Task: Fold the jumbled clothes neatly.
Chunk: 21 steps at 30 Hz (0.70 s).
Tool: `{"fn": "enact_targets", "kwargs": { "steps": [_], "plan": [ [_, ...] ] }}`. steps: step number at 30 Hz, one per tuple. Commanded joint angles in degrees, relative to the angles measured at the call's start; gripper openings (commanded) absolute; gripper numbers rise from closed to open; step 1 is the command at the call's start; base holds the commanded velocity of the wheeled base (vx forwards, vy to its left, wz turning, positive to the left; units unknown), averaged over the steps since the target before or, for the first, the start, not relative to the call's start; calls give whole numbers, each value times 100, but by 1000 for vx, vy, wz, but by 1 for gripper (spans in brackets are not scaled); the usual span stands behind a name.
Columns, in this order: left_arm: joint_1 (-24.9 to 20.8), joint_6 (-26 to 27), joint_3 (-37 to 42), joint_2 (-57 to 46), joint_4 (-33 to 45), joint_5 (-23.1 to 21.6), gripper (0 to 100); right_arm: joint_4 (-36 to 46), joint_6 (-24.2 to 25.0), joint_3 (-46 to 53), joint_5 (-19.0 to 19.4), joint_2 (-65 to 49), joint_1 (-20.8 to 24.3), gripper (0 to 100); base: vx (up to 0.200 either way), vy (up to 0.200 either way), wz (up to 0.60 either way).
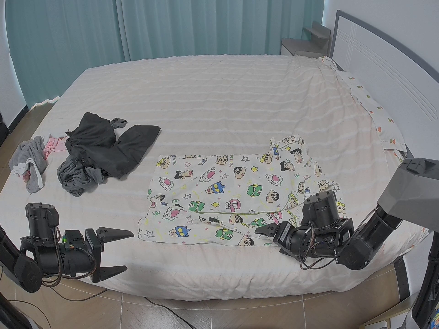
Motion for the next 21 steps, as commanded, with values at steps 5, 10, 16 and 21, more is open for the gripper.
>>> {"fn": "enact_targets", "kwargs": {
  "steps": [5, 10, 16, 21],
  "plan": [
    [1, -2, -2, 38, -11, 2, 100, 43, 35, -365, -67, 401, 16, 100, 0, 0, 0],
    [1, -2, -2, 38, -20, 2, 100, 43, 35, -637, -313, 656, -46, 100, 0, 0, 0],
    [1, -2, -2, 46, -20, 2, 100, -1, 26, -804, -489, 805, -160, 100, 0, 0, 0],
    [1, -2, -2, 46, -20, 2, 100, -1, 0, -813, -612, 691, -169, 100, 0, 0, 0]
  ]
}}
